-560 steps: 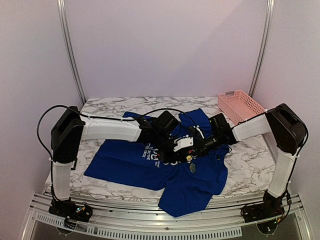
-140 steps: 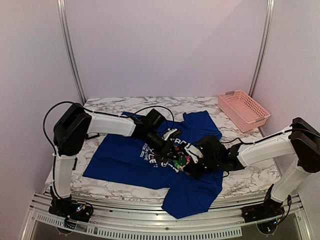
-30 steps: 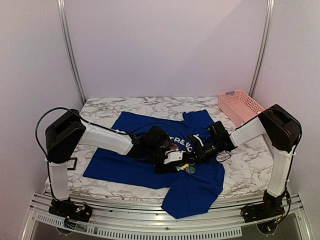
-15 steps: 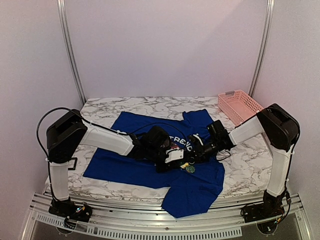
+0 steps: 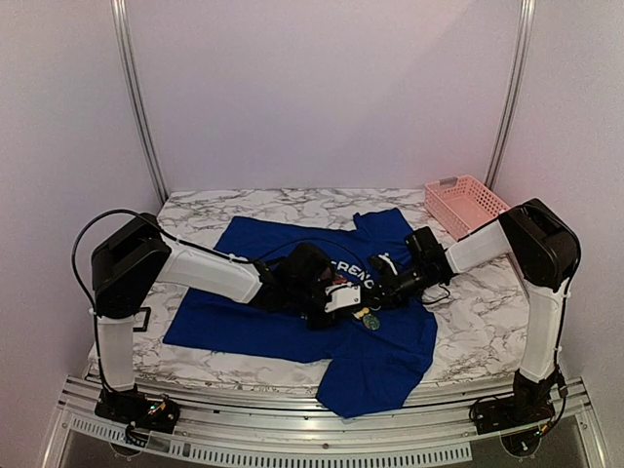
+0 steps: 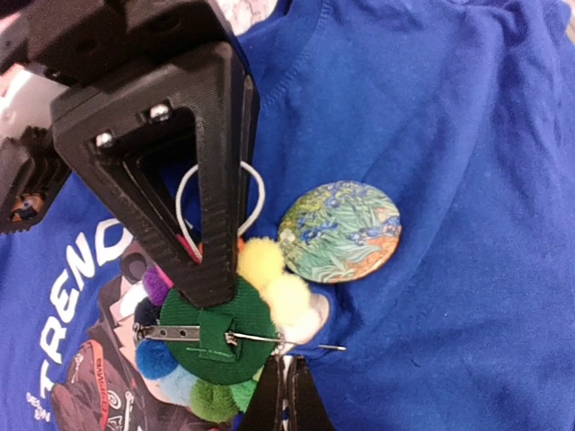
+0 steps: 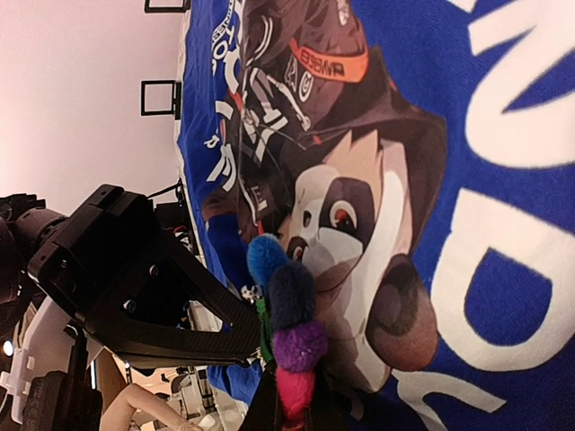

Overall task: Pin the brooch onto the clothing
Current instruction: Pin the clothing with brooches onto the flattened clothing.

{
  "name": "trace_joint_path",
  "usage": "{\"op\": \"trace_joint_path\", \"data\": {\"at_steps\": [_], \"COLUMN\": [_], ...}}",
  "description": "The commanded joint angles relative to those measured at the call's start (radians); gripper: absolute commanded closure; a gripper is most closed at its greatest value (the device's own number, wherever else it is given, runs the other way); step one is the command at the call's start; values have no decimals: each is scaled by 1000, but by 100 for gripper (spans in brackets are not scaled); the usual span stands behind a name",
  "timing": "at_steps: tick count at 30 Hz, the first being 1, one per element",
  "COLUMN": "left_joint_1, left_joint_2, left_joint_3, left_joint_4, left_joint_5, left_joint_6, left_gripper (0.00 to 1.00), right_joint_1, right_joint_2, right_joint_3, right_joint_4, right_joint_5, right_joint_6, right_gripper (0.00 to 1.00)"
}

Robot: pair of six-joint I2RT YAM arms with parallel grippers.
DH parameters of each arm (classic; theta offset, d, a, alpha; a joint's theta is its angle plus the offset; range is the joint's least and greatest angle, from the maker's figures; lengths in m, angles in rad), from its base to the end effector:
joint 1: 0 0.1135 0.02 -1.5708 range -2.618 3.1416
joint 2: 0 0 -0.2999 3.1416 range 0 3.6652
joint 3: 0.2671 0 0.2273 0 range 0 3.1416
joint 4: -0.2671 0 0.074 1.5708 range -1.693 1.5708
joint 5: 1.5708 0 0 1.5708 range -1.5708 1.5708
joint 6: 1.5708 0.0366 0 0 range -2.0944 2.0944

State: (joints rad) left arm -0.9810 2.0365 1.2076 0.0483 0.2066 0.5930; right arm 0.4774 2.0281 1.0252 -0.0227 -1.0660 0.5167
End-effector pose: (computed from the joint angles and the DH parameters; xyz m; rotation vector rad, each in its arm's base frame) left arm 0.2302 -0.3574 0.1831 1.7506 1.6003 -0.4316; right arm 0.3126 0.1978 0.1516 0.3715 -2.5659 -1.6675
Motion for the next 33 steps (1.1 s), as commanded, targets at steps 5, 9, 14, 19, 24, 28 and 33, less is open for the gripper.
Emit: {"op": "trace_joint_path", "data": {"at_steps": [5, 9, 14, 19, 24, 28, 33], "left_joint_1": [-1, -1, -2, 3, 9, 10, 10], "left_joint_2": [-25, -36, -41, -46, -52, -53, -52], "left_joint_3": [46, 50, 66, 75, 78, 83, 83], "left_joint_4": [141, 151, 178, 205, 214, 240, 257], "left_joint_5": [-131, -100, -99, -144, -165, -171, -156], "left_joint_6": [46, 38, -7, -9, -25, -37, -61], "left_gripper": [100, 100, 100, 100, 100, 100, 100], "right_joint_1": [6, 22, 59, 67, 74, 87, 95], "right_joint_2": [-69, -96, -110, -137, -171, -162, -151], "right_joint_3": [-67, -86, -75, -116, -140, -154, -154], "right_joint_4": [-65, -29, -26, -17, -5, -12, 5], "right_joint_5": [-42, -47, -62, -57, -76, -73, -57], "right_joint_6": [-44, -26, -27, -26, -27, -34, -23], "right_gripper": [100, 100, 100, 100, 100, 100, 100]}}
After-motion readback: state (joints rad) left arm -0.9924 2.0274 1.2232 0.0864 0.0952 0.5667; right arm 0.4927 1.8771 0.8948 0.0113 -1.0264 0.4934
